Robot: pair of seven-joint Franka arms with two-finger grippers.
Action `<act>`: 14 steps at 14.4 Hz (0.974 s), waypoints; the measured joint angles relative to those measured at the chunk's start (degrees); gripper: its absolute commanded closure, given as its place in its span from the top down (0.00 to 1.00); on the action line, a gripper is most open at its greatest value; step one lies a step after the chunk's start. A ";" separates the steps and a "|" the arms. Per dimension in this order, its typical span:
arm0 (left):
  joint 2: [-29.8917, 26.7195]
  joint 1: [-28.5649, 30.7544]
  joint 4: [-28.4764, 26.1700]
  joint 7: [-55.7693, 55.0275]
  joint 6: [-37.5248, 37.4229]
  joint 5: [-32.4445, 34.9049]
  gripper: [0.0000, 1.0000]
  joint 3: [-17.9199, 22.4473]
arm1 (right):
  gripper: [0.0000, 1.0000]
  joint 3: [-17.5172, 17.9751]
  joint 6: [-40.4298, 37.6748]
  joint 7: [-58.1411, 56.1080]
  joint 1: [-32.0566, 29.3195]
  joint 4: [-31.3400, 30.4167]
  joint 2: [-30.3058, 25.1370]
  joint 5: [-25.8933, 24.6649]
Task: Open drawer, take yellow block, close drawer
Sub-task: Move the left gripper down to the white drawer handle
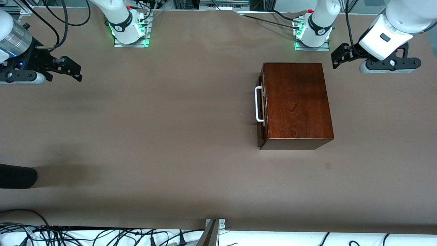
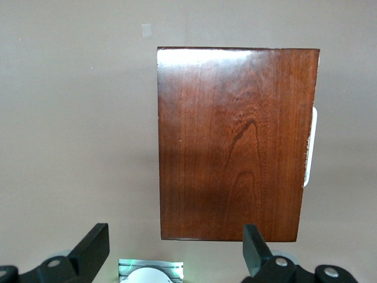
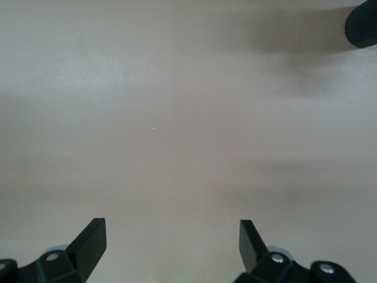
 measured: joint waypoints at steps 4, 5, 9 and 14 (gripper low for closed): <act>0.03 -0.89 0.14 -4.63 0.04 0.00 1.00 -2.05 | 1.00 0.02 0.02 0.02 0.00 -0.02 0.01 0.00; 0.13 -1.07 0.14 -6.33 0.05 0.00 1.00 -3.09 | 1.00 0.02 0.02 0.02 0.00 -0.03 0.01 0.00; 1.73 -1.54 0.07 -12.07 2.50 0.00 1.00 -7.97 | 1.00 0.03 0.03 0.04 0.00 -0.04 0.01 0.00; 8.08 -4.67 -0.21 -20.86 8.14 0.02 1.00 -14.43 | 1.00 0.10 0.05 0.05 0.02 -0.05 0.01 0.00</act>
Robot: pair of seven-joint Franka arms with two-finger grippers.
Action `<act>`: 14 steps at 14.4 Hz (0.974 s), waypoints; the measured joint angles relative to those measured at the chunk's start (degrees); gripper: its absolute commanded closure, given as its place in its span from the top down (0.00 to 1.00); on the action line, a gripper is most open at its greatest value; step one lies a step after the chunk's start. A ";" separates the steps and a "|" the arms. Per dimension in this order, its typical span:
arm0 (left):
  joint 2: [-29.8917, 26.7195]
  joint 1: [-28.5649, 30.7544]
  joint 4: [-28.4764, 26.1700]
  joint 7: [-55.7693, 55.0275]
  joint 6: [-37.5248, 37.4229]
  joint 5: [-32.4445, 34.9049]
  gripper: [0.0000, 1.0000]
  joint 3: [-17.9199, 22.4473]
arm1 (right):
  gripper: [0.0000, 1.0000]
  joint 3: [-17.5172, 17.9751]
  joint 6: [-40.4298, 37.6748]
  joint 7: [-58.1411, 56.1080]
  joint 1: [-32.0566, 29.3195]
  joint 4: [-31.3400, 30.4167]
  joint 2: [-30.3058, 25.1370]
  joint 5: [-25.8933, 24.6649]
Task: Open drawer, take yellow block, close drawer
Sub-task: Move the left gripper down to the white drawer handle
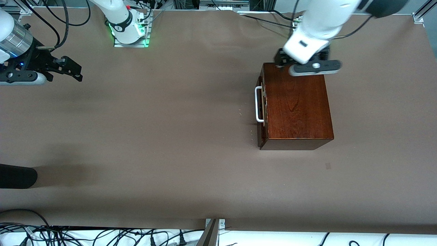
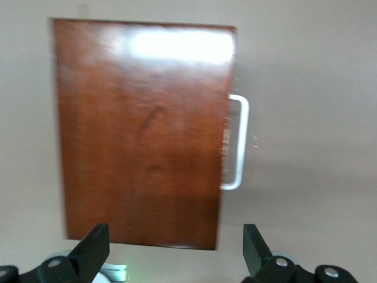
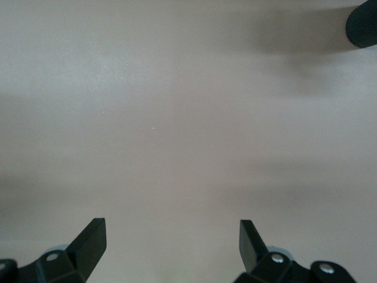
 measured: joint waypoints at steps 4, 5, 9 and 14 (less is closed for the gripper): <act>6.22 -5.12 -0.39 -6.53 5.38 1.12 1.00 -1.82 | 1.00 0.02 0.00 0.08 0.02 0.00 0.00 0.00; 8.02 -6.60 -0.54 -8.30 6.67 2.69 1.00 -1.89 | 1.00 0.02 0.01 0.10 0.03 0.00 0.00 0.00; 16.19 -12.60 -0.94 -16.28 11.64 9.67 1.00 -2.07 | 1.00 0.03 0.02 0.14 0.04 -0.03 0.00 0.00; 22.00 -13.65 -0.92 -18.03 13.19 15.32 1.00 -1.98 | 1.00 0.04 0.03 0.15 0.10 -0.04 0.00 0.00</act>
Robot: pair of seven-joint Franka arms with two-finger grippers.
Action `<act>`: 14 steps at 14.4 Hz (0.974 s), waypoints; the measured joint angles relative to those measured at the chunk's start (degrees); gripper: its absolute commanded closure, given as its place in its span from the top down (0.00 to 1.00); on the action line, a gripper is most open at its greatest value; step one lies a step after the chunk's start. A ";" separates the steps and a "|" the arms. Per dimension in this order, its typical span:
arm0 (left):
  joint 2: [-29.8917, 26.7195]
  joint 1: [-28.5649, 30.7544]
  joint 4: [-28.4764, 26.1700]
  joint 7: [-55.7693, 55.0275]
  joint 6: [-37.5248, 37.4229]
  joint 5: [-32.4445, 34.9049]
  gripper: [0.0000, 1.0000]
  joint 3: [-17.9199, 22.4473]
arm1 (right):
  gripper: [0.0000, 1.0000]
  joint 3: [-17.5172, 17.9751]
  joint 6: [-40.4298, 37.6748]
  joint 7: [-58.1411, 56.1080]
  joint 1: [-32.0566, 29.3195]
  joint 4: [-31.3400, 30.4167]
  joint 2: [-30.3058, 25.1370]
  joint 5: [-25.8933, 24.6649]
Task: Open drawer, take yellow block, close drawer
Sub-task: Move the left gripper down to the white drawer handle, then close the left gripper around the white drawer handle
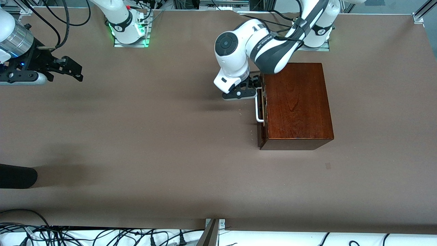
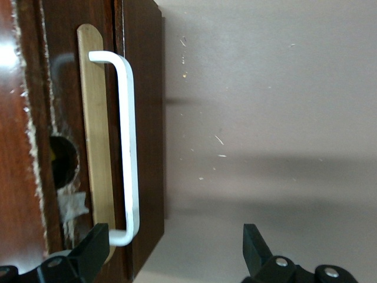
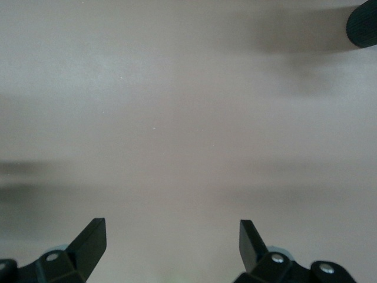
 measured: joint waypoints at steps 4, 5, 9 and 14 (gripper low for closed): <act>1.50 -0.14 -0.02 -0.15 0.02 2.95 1.00 0.00 | 1.00 0.00 0.00 0.00 0.03 -0.01 0.00 0.00; 1.79 -0.16 -0.02 -0.19 0.12 3.72 1.00 0.00 | 1.00 0.00 0.00 0.01 0.04 -0.01 0.00 0.00; 2.98 -0.17 -0.04 -0.26 2.03 4.56 1.00 0.52 | 1.00 0.00 0.07 0.01 0.11 -0.01 0.00 0.00; 4.28 -0.17 -0.04 -0.26 4.15 5.94 1.00 1.92 | 1.00 0.00 0.26 0.01 0.14 -0.01 0.00 0.00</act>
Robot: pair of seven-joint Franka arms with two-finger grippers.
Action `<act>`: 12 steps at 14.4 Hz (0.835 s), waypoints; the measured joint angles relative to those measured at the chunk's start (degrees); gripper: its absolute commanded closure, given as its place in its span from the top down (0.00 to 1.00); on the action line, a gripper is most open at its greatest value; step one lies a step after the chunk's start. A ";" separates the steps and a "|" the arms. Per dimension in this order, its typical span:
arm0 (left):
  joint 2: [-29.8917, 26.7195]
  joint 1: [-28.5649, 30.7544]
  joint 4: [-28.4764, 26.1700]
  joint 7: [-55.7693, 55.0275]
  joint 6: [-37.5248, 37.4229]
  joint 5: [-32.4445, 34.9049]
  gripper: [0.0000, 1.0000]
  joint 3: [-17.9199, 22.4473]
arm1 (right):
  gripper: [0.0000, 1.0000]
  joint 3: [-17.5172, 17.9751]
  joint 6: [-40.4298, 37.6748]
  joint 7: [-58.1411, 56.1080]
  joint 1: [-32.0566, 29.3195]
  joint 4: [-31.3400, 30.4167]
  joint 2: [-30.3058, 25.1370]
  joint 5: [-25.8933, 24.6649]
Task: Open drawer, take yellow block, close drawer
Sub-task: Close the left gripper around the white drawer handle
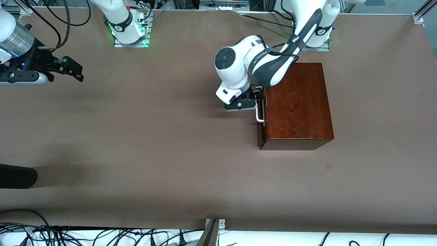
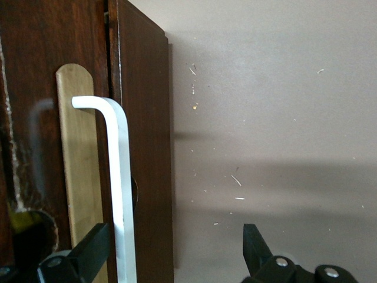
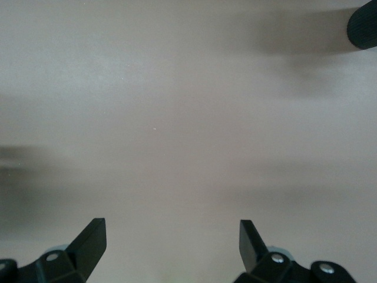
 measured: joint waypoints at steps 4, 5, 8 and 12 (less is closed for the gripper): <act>0.31 0.00 0.00 0.00 0.63 0.01 1.00 0.51 | 1.00 0.00 0.28 0.00 0.01 -0.01 0.02 0.00; 0.50 0.00 0.00 0.00 0.78 0.01 1.00 0.51 | 1.00 0.00 0.29 0.05 0.02 -0.02 0.03 0.00; 1.43 -0.03 -0.02 -0.27 1.50 0.01 1.00 0.52 | 1.00 0.00 0.31 0.34 0.02 -0.03 0.16 0.00; 1.92 -0.02 -0.02 -1.08 1.83 0.03 1.00 0.64 | 1.00 0.00 0.50 0.41 0.03 -0.04 0.76 0.00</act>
